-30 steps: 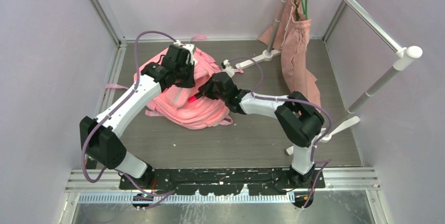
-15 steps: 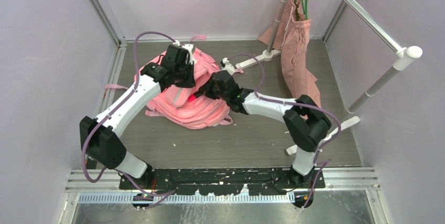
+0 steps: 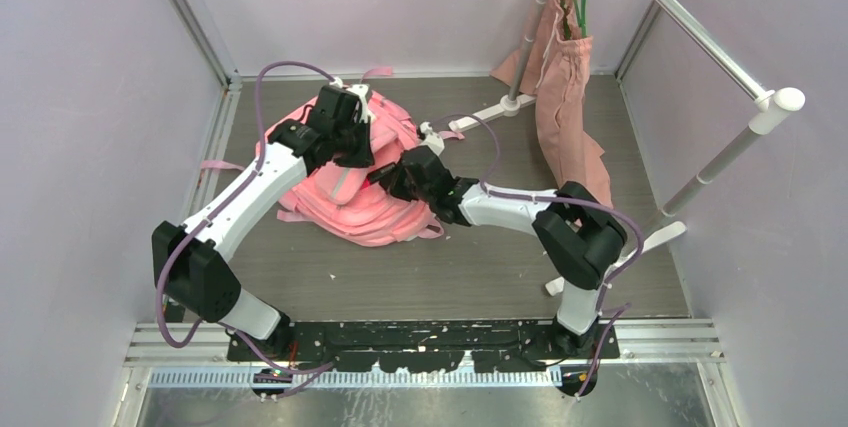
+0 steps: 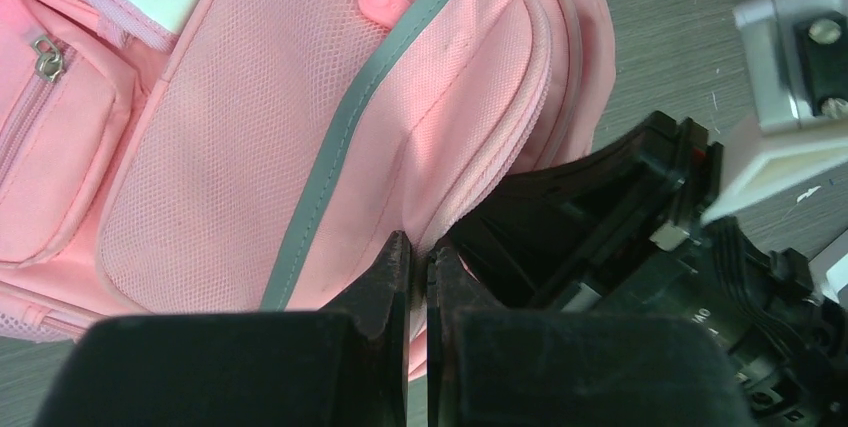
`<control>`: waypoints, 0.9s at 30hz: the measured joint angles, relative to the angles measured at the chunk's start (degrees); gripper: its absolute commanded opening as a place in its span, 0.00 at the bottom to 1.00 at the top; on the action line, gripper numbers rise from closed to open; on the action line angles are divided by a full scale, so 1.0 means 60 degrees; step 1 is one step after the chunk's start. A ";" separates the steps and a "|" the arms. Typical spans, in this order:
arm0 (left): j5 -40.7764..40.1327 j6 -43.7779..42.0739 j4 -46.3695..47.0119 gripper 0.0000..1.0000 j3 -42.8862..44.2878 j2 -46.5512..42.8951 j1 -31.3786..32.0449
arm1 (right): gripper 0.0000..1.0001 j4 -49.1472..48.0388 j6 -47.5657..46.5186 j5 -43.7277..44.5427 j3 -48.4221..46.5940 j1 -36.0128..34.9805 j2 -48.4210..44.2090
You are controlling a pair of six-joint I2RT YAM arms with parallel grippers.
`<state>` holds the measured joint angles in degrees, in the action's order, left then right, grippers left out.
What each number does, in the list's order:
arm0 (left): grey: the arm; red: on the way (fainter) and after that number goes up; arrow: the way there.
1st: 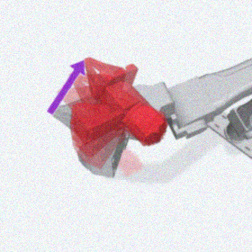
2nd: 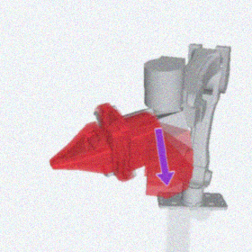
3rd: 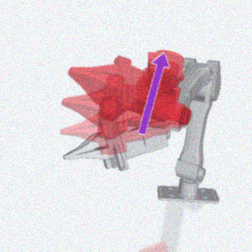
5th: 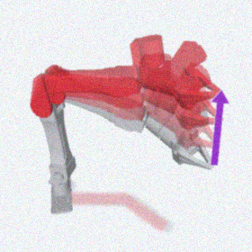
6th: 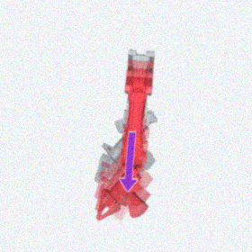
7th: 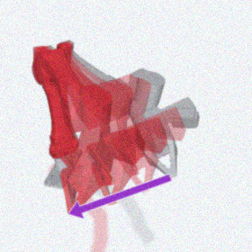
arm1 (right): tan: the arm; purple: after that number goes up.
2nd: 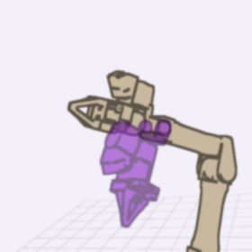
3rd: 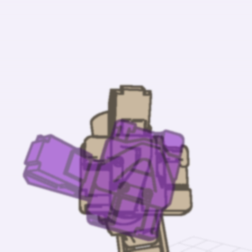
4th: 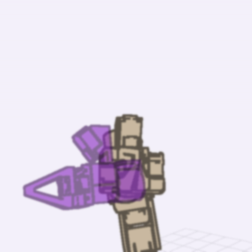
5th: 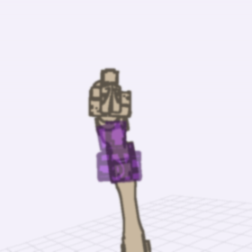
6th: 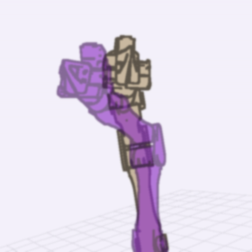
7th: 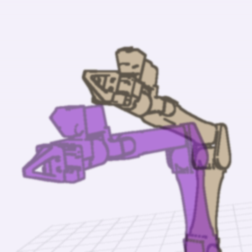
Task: Pack the student bag
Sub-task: Adjust the stationery in the student bag, then adjust the student bag at the center of the board.
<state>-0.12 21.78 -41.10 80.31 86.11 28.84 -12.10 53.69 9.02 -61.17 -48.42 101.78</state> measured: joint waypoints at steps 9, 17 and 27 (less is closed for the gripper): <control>0.0109 0.0106 0.0095 0.06 -0.0040 0.0000 -0.0117 | 0.01 0.0794 -0.0437 -0.0663 -0.2612 0.0164 0.1563; 0.0441 0.0178 -0.0186 0.49 -0.0084 -0.0113 -0.0208 | 0.13 0.0987 -0.0659 -0.1129 -0.0648 0.0233 -0.0171; -0.0386 0.0248 -0.0525 0.66 -0.2641 -0.2189 -0.0521 | 0.39 0.2714 -0.1537 -0.0335 0.2204 0.0306 -0.4142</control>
<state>-2.44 23.27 -44.25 64.47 72.97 25.71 4.19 44.47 7.01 -47.94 -46.59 76.93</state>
